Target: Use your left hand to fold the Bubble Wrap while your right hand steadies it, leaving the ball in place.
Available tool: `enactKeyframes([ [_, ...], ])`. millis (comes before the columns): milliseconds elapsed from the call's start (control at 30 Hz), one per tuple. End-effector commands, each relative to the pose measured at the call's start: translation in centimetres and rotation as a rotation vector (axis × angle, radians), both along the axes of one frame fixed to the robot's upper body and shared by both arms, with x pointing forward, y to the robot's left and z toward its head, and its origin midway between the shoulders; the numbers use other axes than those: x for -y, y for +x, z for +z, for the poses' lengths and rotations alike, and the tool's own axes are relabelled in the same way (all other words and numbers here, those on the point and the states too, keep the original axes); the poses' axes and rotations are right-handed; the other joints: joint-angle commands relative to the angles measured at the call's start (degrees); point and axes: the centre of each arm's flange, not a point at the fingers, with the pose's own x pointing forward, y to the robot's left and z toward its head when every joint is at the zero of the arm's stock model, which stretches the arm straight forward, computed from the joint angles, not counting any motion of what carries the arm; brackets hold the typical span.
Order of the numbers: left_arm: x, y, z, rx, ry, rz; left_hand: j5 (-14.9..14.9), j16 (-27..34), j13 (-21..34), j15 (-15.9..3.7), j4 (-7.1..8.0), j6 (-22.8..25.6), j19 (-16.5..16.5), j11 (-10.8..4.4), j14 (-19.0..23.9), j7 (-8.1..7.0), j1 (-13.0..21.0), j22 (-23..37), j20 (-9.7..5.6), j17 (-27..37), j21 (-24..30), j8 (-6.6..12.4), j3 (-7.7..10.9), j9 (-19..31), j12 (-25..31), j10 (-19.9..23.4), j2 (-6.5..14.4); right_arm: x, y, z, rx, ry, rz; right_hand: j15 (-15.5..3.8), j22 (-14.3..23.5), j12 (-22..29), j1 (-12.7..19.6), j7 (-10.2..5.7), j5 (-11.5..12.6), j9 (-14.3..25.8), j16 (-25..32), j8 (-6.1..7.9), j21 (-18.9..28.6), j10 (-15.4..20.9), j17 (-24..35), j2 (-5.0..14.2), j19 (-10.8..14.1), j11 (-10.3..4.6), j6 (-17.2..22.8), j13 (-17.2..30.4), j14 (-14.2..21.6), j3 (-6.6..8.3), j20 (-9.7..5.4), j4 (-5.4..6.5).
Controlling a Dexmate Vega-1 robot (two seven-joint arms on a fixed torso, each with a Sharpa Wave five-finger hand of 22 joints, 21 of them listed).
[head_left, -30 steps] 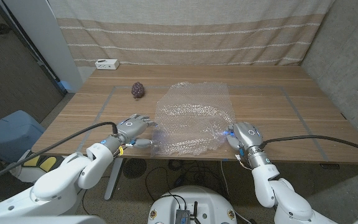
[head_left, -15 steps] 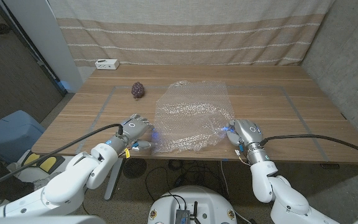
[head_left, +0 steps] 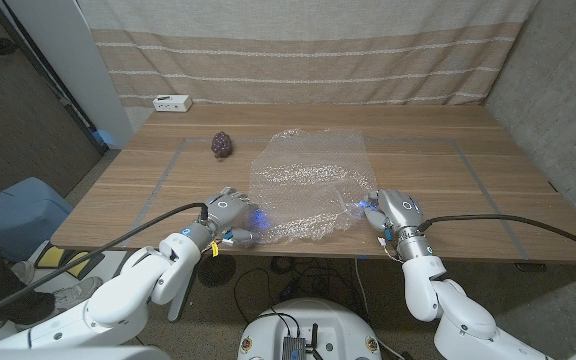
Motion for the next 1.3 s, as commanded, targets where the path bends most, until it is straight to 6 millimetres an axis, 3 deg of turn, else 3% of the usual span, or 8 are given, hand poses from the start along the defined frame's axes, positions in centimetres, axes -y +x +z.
enactKeyframes([
  [33,1.5,0.8,-0.4,-0.065,0.105,0.05,0.39,0.31,0.14,-0.88,-0.38,1.82,0.29,-0.8,1.97,-0.04,1.63,0.19,-0.21,0.1,-0.2,-0.04,-0.2,0.17,0.73,3.08,0.88,0.3,0.5,0.2,-0.003,0.013,0.001,-5.96,0.34,0.28,0.75,2.61,0.26,0.21,-0.05,-0.27,0.53,0.19,0.11,-0.08,0.19,-0.04,2.74,0.26,0.63,0.42,-0.1,-0.11],
  [167,2.0,1.1,-0.3,-0.11,0.183,0.117,0.21,0.55,0.23,-1.31,-0.34,6.4,1.14,-1.79,3.68,0.44,3.0,0.19,-0.54,0.05,-0.25,0.83,-0.86,0.2,2.01,9.2,1.06,0.6,0.7,0.3,0.001,0.023,-0.002,-5.92,0.34,0.39,0.74,2.56,0.24,0.22,-0.11,-0.36,0.54,0.12,0.18,-0.08,0.16,-0.04,2.77,0.37,0.69,0.45,-0.08,-0.1],
  [300,2.2,1.5,-0.5,-0.1,0.227,0.157,0.21,0.63,0.22,-1.87,-0.42,7.9,1.51,-2.11,4.3,-0.1,3.64,0.19,-0.99,0.03,-0.23,1.06,-1.01,0.2,1.97,10.12,1.13,0.8,0.9,0.4,0.004,0.029,0.002,-5.88,0.34,0.47,0.74,2.59,0.23,0.22,-0.24,-0.44,0.56,0.04,0.24,-0.06,0.19,-0.05,2.79,0.47,0.51,0.49,-0.1,-0.08],
  [467,2.4,1.6,-0.5,-0.01,0.241,0.174,-1.37,1.79,0.43,-5.94,-2.09,21.29,6.69,-3.51,11.02,-0.37,17.23,0.11,-3.03,-0.07,1.17,3.75,3.92,0.44,3.66,21.8,10.57,1.1,1.1,0.4,0.004,0.036,0.008,-5.99,0.34,0.55,0.79,2.66,0.22,0.23,-0.24,-0.54,0.59,-0.1,0.38,-0.08,0.21,-0.06,2.79,0.58,0.56,0.52,-0.08,-0.11],
  [567,2.3,1.7,-0.7,0.066,0.248,0.188,-1.25,1.93,0.42,-7.11,-2.47,23.85,8.06,-4.72,12.87,-0.94,22.32,0.02,-3.19,-0.08,1.62,3.99,5.1,0.55,3.66,24.51,12.41,1.3,1.2,0.5,0.009,0.041,0.009,-6.02,0.34,0.63,0.74,2.64,0.2,0.24,-0.36,-0.62,0.6,-0.2,0.38,-0.1,0.2,-0.13,2.83,0.67,0.59,0.55,-0.09,-0.08],
  [700,2.0,1.2,-0.5,0.154,0.198,0.164,-1.24,2.28,1.99,-7.91,-2.08,28.58,9.42,-5.04,15.63,-0.74,27.44,-0.02,-3.38,-0.02,2.16,5.22,4.65,0.98,4.98,29.09,13.91,1.5,1.1,0.6,0.016,0.041,0.009,-5.98,0.34,0.71,0.77,2.62,0.21,0.25,-0.49,-0.65,0.62,-0.24,0.41,-0.09,0.21,-0.01,2.95,0.76,0.51,0.63,-0.06,-0.09],
  [933,1.4,-0.1,1.0,0.282,0.03,0.081,-1.21,2.5,2.71,-7.66,-1.45,27.83,10.2,-4.57,17.18,-0.95,28.47,0.05,-3.13,-0.07,2.58,4.78,4.52,1.22,4.66,28.93,15.28,1.7,0.3,0.6,0.046,0.033,0.033,-6.02,0.34,0.9,0.87,2.74,0.22,0.27,-0.83,-0.76,0.58,-0.27,0.25,-0.12,0.04,-0.04,3.06,0.92,0.64,0.87,0.07,-0.16],
  [1300,0.5,-2.5,4.4,0.245,-0.135,-0.029,-1.25,1.96,3.12,-7.25,-1.04,27.36,10.54,-4.29,17.74,-0.68,28.54,0.11,-3.04,-0.36,2.84,4.48,4.85,1.37,4.21,28.51,15.9,2.3,-2.3,0.2,0.13,0.081,0.034,-6.13,0.32,1.24,0.83,2.6,0.17,0.32,-1.43,-0.94,0.44,-0.38,0.18,-0.16,-0.39,-0.5,3.21,1.25,0.56,1.2,0.21,-0.13],
])
